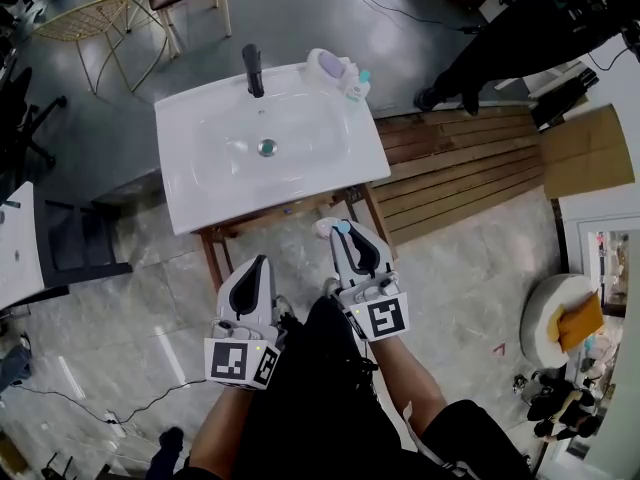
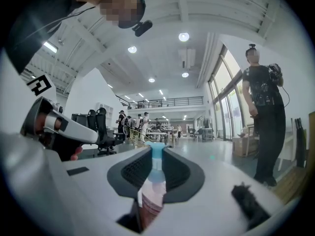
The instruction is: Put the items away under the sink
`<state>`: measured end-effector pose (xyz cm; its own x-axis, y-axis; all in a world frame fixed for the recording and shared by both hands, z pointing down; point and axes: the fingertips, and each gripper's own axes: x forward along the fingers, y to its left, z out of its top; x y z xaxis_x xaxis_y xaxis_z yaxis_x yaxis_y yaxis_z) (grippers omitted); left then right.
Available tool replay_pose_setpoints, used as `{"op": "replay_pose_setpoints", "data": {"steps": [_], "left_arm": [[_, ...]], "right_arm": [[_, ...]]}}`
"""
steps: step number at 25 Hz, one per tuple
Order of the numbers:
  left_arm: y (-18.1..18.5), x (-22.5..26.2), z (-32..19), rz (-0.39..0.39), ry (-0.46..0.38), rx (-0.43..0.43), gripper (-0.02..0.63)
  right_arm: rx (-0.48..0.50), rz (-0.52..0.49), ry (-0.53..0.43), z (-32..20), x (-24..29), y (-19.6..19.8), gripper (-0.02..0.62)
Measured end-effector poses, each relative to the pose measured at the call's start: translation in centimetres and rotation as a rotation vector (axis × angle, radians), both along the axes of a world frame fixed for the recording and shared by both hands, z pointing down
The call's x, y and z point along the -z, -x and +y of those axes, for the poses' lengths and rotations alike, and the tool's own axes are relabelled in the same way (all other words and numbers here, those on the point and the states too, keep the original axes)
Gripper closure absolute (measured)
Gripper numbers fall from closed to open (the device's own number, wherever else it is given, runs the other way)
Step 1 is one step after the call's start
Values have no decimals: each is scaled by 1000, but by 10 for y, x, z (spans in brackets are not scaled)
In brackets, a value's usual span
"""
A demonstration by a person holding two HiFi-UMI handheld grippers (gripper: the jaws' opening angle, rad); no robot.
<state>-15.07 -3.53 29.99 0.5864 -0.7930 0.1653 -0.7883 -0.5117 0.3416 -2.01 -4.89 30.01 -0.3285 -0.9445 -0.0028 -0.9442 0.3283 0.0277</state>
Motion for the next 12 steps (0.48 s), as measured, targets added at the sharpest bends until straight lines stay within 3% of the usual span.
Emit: {"op": "replay_pose_setpoints", "data": {"steps": [12], "left_arm": [[-9, -9, 32, 12, 10, 81, 600]], "right_arm": [[112, 17, 15, 36, -6, 9, 525]]}}
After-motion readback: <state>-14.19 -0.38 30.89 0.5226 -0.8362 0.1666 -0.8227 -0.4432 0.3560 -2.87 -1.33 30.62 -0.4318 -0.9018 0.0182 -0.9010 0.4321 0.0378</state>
